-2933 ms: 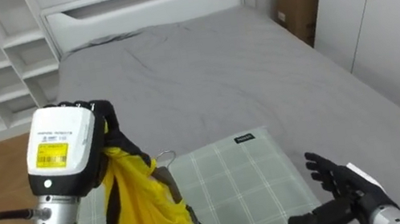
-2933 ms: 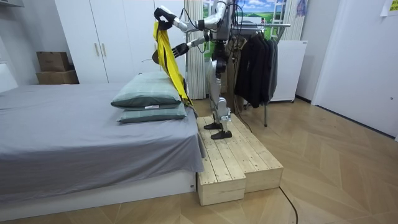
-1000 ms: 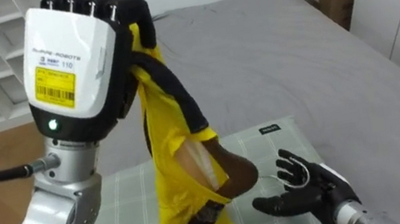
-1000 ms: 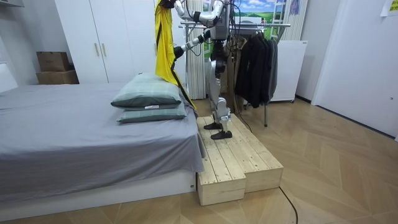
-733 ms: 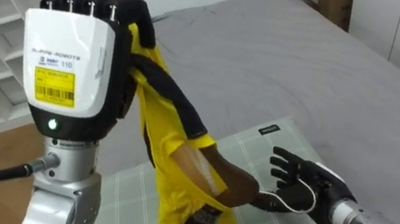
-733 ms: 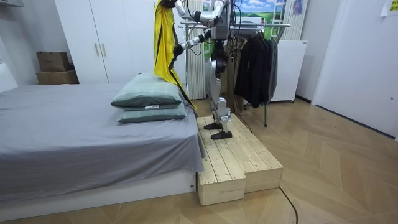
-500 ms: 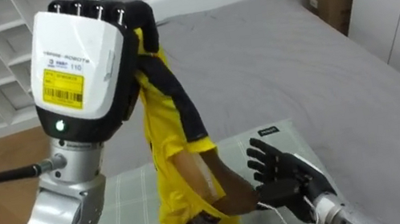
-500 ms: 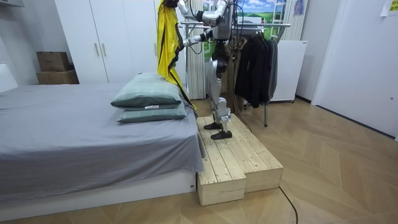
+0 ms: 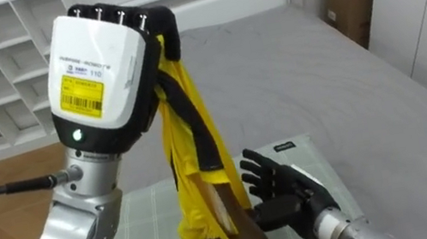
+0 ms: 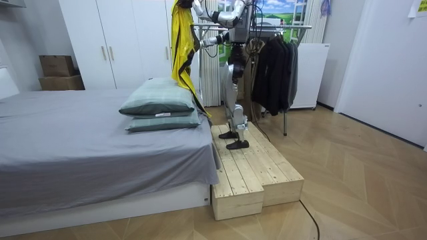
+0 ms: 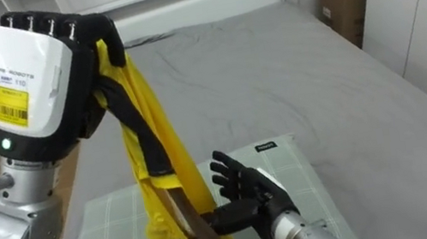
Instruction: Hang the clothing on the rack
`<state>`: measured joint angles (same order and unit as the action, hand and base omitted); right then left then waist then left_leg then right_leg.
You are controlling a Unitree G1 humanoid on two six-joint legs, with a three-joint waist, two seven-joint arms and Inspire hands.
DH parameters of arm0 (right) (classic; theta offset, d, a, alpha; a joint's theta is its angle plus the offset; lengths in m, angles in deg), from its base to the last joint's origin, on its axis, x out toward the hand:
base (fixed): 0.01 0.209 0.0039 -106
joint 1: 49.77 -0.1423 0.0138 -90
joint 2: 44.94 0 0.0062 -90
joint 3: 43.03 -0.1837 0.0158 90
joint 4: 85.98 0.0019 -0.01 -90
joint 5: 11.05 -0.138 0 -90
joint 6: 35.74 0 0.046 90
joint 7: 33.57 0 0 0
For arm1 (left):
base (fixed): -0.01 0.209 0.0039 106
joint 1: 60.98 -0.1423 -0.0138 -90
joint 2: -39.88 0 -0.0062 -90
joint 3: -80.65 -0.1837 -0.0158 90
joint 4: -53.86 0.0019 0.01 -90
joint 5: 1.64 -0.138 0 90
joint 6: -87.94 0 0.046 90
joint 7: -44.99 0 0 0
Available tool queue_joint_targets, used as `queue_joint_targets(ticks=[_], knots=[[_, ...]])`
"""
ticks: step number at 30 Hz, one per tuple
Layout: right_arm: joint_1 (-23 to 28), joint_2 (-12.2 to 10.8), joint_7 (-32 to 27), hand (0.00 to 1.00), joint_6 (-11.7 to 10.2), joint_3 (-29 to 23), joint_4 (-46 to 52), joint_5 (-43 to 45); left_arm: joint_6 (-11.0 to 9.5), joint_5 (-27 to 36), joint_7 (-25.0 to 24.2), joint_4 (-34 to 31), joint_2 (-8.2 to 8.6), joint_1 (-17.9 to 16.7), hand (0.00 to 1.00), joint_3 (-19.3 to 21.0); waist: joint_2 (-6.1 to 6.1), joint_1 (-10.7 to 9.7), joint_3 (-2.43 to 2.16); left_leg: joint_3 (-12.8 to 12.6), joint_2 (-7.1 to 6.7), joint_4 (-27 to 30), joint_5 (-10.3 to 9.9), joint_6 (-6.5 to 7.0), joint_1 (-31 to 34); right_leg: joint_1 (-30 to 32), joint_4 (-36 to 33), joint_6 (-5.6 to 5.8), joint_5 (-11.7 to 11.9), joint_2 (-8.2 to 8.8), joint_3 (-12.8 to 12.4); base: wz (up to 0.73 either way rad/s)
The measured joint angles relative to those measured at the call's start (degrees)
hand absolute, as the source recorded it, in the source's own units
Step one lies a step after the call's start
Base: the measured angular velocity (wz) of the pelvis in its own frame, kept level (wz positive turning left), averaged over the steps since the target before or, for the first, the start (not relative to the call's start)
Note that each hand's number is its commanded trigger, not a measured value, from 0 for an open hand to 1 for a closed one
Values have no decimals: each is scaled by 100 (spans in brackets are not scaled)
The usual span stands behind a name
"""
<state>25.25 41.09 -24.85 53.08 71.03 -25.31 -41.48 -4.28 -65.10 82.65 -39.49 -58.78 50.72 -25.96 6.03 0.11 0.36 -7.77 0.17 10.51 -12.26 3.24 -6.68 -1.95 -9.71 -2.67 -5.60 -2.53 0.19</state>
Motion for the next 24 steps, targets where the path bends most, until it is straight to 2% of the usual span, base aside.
queue_joint_targets(ticks=[7,11,16,18,21,24], knots=[[161,191,209,0,5,-2,-1,785,30,-110,-83,1,-21,0,100,-1,3,22,2,0,3,-53,0,0,-16,2,9,0,0,-4,1,0],[203,274,273,0,6,-2,-1,1289,26,-139,-91,2,-80,-2,100,-1,42,20,22,-18,6,-97,0,0,-54,-3,4,1,0,-9,-4,-2],[205,372,266,0,5,-2,-62,1902,-99,-139,-88,18,-85,-1,100,-1,48,19,26,-15,5,-104,0,0,-66,-6,4,1,-1,-13,-18,0],[205,403,254,0,5,-60,-186,2413,-126,-202,-87,18,-89,-1,100,-1,43,29,28,-16,3,-109,0,0,-66,-2,9,4,-3,-13,-18,0],[207,435,179,0,5,-70,-219,2858,-209,-214,-86,17,-170,-1,100,-1,42,21,29,-16,0,-110,0,0,-59,3,20,9,-8,-13,-14,0],[207,436,79,0,4,-72,-217,2937,-243,-214,-85,17,-171,-1,100,-1,40,20,28,-17,-1,-106,1,0,-55,3,32,9,-9,-13,-11,0]])
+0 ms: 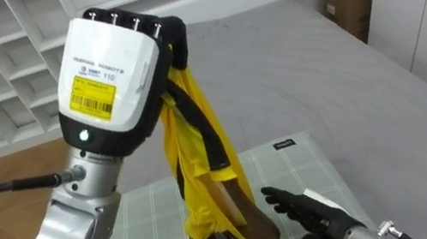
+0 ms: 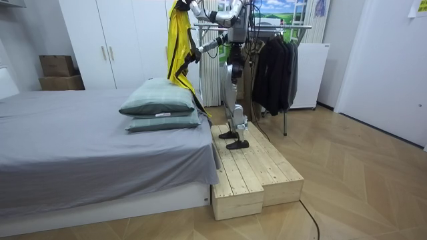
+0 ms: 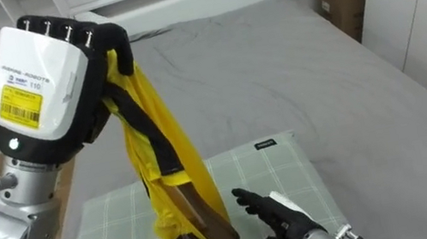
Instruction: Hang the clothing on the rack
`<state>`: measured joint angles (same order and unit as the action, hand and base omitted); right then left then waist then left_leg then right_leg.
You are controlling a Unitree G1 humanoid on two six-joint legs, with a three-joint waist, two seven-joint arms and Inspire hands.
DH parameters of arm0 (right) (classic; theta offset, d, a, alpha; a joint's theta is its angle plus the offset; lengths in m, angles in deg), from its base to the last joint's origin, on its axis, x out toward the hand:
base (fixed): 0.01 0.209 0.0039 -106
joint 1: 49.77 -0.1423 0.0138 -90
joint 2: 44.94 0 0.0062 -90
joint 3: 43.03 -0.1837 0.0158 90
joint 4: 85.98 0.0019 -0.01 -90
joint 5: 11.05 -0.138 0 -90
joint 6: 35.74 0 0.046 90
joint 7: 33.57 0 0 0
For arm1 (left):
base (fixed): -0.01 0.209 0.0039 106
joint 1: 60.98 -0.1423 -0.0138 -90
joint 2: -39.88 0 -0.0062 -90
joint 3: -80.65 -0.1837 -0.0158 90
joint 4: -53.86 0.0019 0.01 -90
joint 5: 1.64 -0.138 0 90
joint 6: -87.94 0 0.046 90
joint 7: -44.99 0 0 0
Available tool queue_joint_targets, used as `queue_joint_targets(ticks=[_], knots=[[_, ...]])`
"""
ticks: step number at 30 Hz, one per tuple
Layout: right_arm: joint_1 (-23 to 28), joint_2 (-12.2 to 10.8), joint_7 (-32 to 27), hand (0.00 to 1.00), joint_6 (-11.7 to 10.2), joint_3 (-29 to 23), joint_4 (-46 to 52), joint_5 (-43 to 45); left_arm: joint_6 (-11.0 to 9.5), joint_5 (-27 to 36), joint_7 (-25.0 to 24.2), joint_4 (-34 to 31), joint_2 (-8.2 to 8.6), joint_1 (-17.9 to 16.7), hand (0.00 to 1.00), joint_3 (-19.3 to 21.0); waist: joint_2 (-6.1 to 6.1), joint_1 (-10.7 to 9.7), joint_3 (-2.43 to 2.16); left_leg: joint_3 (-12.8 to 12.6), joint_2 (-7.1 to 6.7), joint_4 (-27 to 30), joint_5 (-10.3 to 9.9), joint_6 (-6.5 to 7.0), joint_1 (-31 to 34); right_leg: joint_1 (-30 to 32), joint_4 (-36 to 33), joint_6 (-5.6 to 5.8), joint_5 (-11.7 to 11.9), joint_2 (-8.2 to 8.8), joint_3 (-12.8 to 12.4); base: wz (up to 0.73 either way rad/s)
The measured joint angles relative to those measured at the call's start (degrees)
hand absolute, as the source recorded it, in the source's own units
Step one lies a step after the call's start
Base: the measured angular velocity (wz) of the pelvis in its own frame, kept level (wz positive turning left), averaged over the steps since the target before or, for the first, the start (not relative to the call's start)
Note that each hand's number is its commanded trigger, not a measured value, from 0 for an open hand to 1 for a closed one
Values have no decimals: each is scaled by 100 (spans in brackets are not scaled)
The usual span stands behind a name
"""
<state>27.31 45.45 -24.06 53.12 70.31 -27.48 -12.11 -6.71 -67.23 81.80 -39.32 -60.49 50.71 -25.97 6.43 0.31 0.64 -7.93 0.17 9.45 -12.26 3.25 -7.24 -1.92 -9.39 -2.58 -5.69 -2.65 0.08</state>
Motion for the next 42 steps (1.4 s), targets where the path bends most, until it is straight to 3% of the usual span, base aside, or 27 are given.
queue_joint_targets(ticks=[13,19,25,34,42], knots=[[169,12,-151,0,-4,-35,133,567,-51,44,-94,180,-25,0,100,23,-51,33,-20,-51,-2,6,1,0,-17,1,58,1,1,-4,-76,-2],[389,-15,-252,0,-3,-37,508,580,-44,424,-164,513,-34,0,100,30,-38,9,-26,-76,3,7,0,0,-32,-1,3,1,3,-22,-147,-5],[391,-29,-262,0,-3,-37,573,524,-46,436,-158,537,-150,0,100,30,10,-1,-37,-79,8,15,0,0,-45,-5,-33,0,3,-25,-148,0],[421,-65,-266,0,-21,-64,956,-207,-69,416,-154,537,-143,0,100,144,117,16,-25,-74,8,7,-1,-1,-41,0,-35,0,3,-28,-146,0],[502,-75,-338,0,-21,-16,1315,-1916,-83,885,-73,551,-125,-1,100,191,207,33,-24,-85,12,-13,-1,-1,-62,4,-46,0,3,-34,-155,0]])
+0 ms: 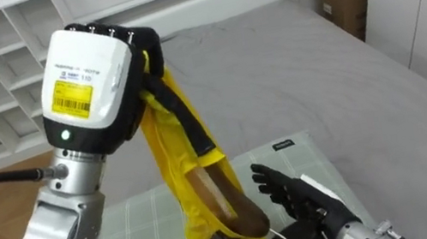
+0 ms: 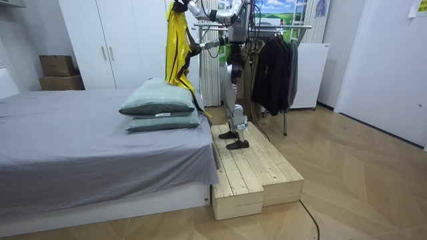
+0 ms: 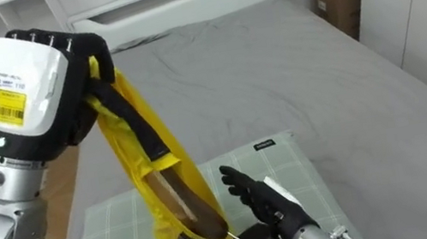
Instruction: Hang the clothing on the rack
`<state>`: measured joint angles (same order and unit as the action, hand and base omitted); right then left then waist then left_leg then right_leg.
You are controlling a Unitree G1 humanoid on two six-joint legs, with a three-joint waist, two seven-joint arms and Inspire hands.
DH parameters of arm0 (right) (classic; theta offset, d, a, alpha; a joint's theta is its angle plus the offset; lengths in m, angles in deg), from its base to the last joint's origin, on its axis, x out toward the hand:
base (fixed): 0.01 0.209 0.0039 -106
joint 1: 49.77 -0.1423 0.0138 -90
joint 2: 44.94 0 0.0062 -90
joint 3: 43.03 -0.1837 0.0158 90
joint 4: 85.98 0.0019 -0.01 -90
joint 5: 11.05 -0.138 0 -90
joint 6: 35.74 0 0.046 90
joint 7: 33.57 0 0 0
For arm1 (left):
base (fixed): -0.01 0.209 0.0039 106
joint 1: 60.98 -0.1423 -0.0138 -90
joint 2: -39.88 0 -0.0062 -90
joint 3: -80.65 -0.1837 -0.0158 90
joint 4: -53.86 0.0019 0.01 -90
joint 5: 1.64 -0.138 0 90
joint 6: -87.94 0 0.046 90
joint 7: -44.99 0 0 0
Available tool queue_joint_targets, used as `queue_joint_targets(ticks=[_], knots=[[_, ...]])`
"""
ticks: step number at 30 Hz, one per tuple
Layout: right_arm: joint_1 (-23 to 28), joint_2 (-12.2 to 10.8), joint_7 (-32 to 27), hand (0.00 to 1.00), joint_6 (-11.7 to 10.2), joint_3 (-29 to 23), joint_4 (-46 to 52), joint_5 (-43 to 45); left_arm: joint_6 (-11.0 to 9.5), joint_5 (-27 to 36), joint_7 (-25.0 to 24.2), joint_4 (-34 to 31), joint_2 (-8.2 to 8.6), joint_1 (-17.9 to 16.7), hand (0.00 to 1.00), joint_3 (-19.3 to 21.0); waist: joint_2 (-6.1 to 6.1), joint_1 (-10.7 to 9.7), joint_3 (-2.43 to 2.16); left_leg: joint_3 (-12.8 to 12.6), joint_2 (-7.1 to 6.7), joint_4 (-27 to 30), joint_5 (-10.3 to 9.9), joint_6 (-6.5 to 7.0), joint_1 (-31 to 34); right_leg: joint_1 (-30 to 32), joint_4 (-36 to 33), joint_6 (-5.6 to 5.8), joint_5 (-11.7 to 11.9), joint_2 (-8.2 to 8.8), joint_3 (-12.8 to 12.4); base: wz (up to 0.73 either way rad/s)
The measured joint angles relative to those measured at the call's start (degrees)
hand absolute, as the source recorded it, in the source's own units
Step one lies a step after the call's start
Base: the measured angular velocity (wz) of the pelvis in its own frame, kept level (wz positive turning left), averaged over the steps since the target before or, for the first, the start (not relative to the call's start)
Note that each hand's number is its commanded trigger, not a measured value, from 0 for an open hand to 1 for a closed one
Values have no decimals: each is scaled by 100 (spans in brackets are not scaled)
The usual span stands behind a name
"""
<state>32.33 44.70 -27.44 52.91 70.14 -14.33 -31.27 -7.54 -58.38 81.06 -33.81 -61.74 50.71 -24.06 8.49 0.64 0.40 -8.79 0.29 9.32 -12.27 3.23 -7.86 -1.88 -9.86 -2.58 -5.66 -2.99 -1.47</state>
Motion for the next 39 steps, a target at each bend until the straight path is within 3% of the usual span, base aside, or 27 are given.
queue_joint_targets(ticks=[7,13,21,30,39], knots=[[0,-29,-137,0,0,-7,101,-775,23,11,186,175,31,1,100,44,7,-18,5,-12,2,-8,-2,-2,13,4,13,0,0,-3,2,0],[11,-222,-114,0,0,6,100,-1332,191,-140,197,362,222,0,100,89,36,-27,28,-27,2,-10,-2,-2,80,76,15,0,0,-6,9,0],[207,-259,-117,0,-11,173,100,-2496,160,-134,197,361,269,1,100,105,52,-3,36,-25,13,-20,-12,-11,86,83,19,0,0,-13,9,0],[345,-305,-97,0,-47,246,87,-2767,133,-162,197,361,440,0,100,99,112,16,59,-24,12,-35,-15,-9,89,84,20,0,0,-12,18,0],[353,-331,-114,0,-47,317,87,-3165,188,-142,200,361,465,-6,100,80,139,0,50,-24,10,-39,-14,-9,90,86,31,0,0,-11,16,0]])
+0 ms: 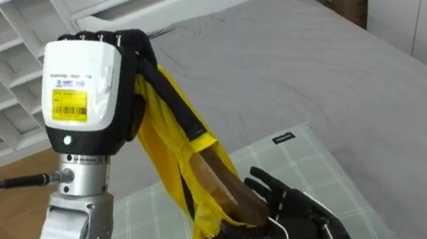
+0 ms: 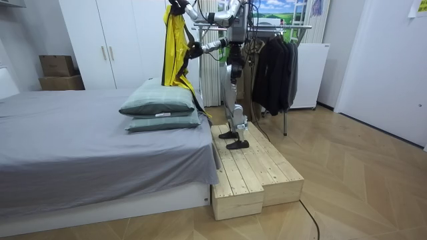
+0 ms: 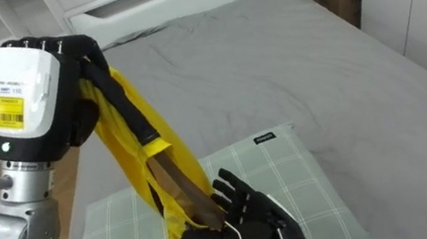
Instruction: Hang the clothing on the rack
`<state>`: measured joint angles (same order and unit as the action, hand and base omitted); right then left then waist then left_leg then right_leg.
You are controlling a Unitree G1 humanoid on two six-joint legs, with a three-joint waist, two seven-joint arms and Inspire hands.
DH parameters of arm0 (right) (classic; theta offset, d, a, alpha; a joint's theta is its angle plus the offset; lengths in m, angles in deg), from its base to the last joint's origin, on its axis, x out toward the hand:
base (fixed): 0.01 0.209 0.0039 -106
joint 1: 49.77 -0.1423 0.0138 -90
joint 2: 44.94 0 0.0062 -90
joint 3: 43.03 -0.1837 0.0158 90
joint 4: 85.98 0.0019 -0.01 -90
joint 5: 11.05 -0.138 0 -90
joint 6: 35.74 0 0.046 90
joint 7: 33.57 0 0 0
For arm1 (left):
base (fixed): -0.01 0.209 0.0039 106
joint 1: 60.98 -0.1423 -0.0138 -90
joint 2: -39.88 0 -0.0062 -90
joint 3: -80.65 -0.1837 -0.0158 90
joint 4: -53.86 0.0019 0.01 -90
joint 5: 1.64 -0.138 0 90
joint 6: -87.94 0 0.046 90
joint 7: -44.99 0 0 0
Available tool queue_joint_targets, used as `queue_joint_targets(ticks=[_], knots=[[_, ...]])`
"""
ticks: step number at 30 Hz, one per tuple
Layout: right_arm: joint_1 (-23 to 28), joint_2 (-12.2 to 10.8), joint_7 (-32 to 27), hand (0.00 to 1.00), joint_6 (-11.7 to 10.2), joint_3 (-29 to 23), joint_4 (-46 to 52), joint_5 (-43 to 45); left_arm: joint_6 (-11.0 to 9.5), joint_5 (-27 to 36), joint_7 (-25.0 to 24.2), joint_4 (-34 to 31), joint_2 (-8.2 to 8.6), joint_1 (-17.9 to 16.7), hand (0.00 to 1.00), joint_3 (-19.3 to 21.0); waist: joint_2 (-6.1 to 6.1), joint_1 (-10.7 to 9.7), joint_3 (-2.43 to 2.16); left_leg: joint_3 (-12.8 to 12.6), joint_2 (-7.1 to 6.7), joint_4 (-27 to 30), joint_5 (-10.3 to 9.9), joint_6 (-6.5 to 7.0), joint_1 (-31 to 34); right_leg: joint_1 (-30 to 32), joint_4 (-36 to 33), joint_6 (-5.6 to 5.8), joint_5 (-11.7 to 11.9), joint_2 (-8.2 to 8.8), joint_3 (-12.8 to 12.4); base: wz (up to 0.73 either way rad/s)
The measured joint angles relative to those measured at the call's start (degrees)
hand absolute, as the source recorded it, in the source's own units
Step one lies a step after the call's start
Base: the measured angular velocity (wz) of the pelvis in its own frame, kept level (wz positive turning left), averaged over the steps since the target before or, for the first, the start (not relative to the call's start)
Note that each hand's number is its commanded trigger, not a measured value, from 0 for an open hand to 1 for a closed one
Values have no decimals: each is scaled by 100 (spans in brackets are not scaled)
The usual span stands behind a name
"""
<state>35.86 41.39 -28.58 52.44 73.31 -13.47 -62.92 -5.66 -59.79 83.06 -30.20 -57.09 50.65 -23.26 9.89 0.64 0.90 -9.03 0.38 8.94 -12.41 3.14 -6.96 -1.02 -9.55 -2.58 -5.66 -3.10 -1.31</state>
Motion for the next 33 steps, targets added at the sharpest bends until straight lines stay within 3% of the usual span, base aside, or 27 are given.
queue_joint_targets(ticks=[7,14,17,22,28,33], knots=[[0,-44,-65,0,0,33,0,-250,148,10,0,1,17,-13,100,-32,26,9,-8,2,1,1,1,0,-12,-8,-8,0,0,3,10,0],[-1,-44,-134,0,-2,51,11,-458,252,190,-20,169,193,-15,100,-40,115,54,-16,2,1,11,1,0,3,16,-27,-2,2,1,9,0],[-3,-61,-218,0,-26,55,12,-458,268,229,-20,304,221,-15,100,-41,154,85,-44,4,4,40,3,-1,44,58,-58,-4,3,2,11,0],[-11,-92,-383,0,-157,56,20,-461,282,232,-20,340,220,-15,100,-37,154,143,-44,-11,6,53,5,-3,56,104,-122,-4,1,4,0,0],[-61,-131,-541,0,-242,76,30,-480,281,232,11,335,220,-14,100,-14,132,170,-41,-20,-14,83,9,4,193,228,-135,-2,-1,16,-9,0],[-207,-132,-620,0,-259,134,45,-332,283,236,-17,336,270,-14,100,74,-17,199,-39,-65,-2,85,16,-4,237,328,-217,-15,-17,-3,-50,-4]])
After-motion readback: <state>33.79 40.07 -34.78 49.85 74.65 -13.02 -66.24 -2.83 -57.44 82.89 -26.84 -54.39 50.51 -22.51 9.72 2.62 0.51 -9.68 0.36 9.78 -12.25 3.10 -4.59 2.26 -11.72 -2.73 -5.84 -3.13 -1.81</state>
